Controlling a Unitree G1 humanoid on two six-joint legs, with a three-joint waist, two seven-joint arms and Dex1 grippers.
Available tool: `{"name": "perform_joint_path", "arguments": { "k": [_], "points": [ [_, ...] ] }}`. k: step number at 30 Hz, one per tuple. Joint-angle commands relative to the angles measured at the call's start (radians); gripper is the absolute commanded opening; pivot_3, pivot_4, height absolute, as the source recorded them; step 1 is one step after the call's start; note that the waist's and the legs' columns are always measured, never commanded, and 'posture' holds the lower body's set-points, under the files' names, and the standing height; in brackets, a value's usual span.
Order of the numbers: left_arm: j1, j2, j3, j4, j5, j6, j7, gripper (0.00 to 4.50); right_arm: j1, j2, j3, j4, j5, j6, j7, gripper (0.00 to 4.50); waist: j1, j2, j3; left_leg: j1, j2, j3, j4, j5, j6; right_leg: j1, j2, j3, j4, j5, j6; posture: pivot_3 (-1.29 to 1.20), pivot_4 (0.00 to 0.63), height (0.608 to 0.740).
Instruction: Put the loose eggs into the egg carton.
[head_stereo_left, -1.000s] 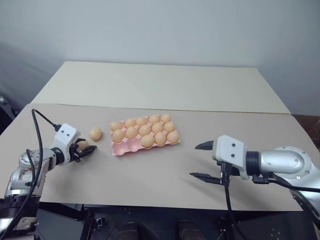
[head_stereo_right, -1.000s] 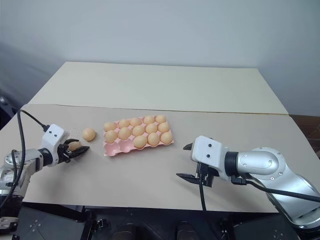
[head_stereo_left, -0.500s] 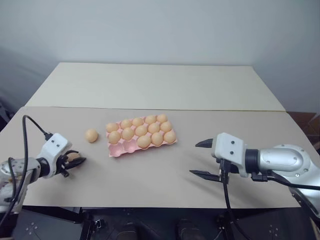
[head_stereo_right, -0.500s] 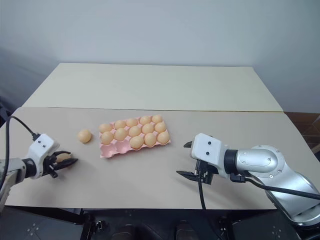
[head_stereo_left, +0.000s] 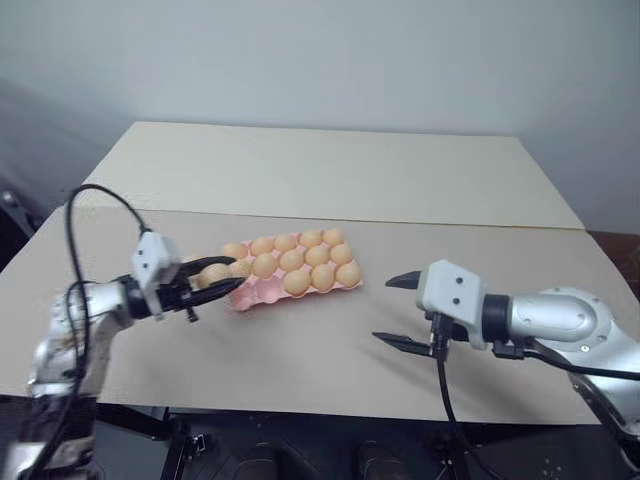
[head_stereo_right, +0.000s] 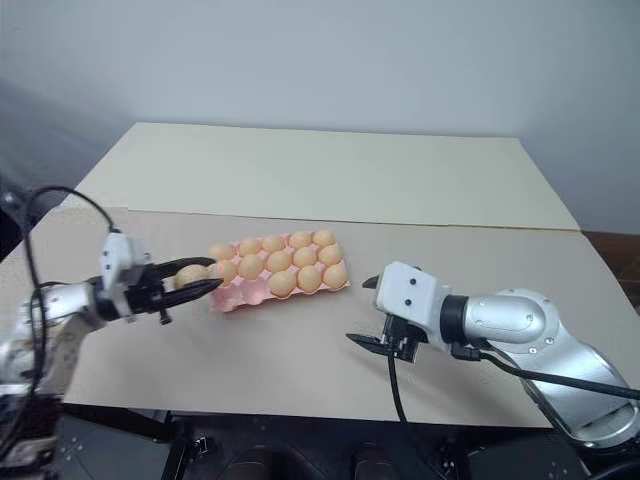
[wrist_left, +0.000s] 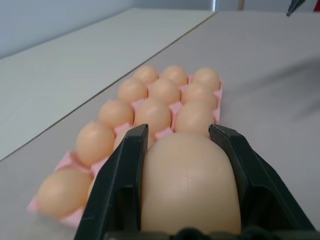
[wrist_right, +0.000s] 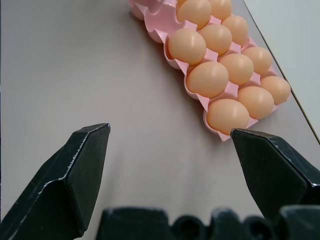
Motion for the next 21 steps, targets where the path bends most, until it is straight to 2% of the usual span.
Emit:
{"name": "perform_joint_path", "arguments": {
  "k": [1, 13, 19, 21],
  "points": [
    [-0.063, -0.017, -0.044, 0.083, 0.025, -0.070, -0.052, 1.68, 0.010, -0.004, -0.017, -0.055, -0.018, 0.016, -0.037, 4.50, -0.006, 0.000, 0.000, 0.000, 0.000, 0.000, 0.000, 0.000, 0.000, 0.000, 0.000, 0.000, 0.000, 0.000, 0.000, 0.00, 0.150, 0.740],
    [-0.211, -0.056, -0.099, 0.286, 0.036, -0.152, -0.181, 1.68, 0.089, 0.004, -0.045, -0.137, -0.031, 0.083, -0.131, 4.50, -0.004, 0.000, 0.000, 0.000, 0.000, 0.000, 0.001, 0.000, 0.001, 0.000, 0.000, 0.000, 0.000, 0.000, 0.000, 0.00, 0.150, 0.740],
    [-0.205, -0.084, -0.106, 0.291, 0.057, -0.181, -0.177, 3.62, 0.090, -0.001, -0.042, -0.127, -0.031, 0.083, -0.138, 4.50, -0.005, 0.000, 0.000, 0.000, 0.000, 0.000, 0.001, 0.000, 0.001, 0.001, 0.000, 0.000, 0.000, 0.000, 0.000, 0.00, 0.150, 0.740],
    [-0.200, -0.086, -0.097, 0.281, 0.054, -0.180, -0.167, 3.62, 0.085, -0.003, -0.043, -0.122, -0.028, 0.081, -0.135, 4.50, -0.005, 0.000, 0.000, 0.000, 0.000, 0.000, 0.001, 0.000, 0.001, 0.000, 0.000, 0.000, 0.000, 0.000, 0.000, 0.00, 0.150, 0.740]
  ]
}}
